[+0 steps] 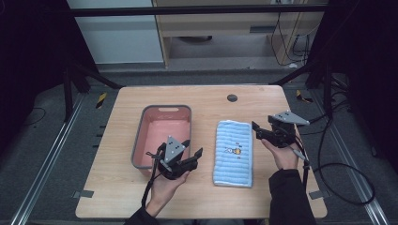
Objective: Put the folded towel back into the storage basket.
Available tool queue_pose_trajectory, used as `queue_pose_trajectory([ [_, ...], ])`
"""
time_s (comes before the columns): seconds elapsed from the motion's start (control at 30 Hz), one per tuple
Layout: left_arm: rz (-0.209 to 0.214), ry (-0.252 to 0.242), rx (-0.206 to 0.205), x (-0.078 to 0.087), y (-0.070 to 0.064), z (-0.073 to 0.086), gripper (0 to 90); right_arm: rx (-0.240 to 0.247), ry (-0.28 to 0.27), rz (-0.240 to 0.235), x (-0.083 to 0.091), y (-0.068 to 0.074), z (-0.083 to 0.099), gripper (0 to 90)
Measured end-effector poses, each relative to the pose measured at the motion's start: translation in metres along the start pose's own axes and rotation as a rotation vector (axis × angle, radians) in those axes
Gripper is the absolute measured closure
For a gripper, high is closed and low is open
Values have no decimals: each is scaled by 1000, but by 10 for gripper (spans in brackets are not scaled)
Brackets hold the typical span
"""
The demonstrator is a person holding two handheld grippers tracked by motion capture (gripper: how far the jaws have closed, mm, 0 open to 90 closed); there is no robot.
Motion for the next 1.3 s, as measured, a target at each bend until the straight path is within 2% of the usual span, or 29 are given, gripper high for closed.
queue_pose_trajectory([
  [0.17,13,18,-2,-11,-7,4,449,14,14,3,-7,-1,3,317],
  [0.43,31,41,-6,-27,-18,10,473,10,23,5,-14,-3,7,315],
  [0.83,44,76,-7,-42,-26,21,513,14,32,6,-25,-5,11,354],
  [1.3,35,123,-3,-61,-27,40,531,4,60,8,-42,-5,21,402],
])
Point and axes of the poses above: each handheld gripper's, and its own axes: x roughly backward along the jaws, z roughly out of its underside, y roughly to its left, the point moved 6 cm from there along -x, roughly forward along the jaws, and after that the axes turned 6 degrees about z, right-handed, at the moved point
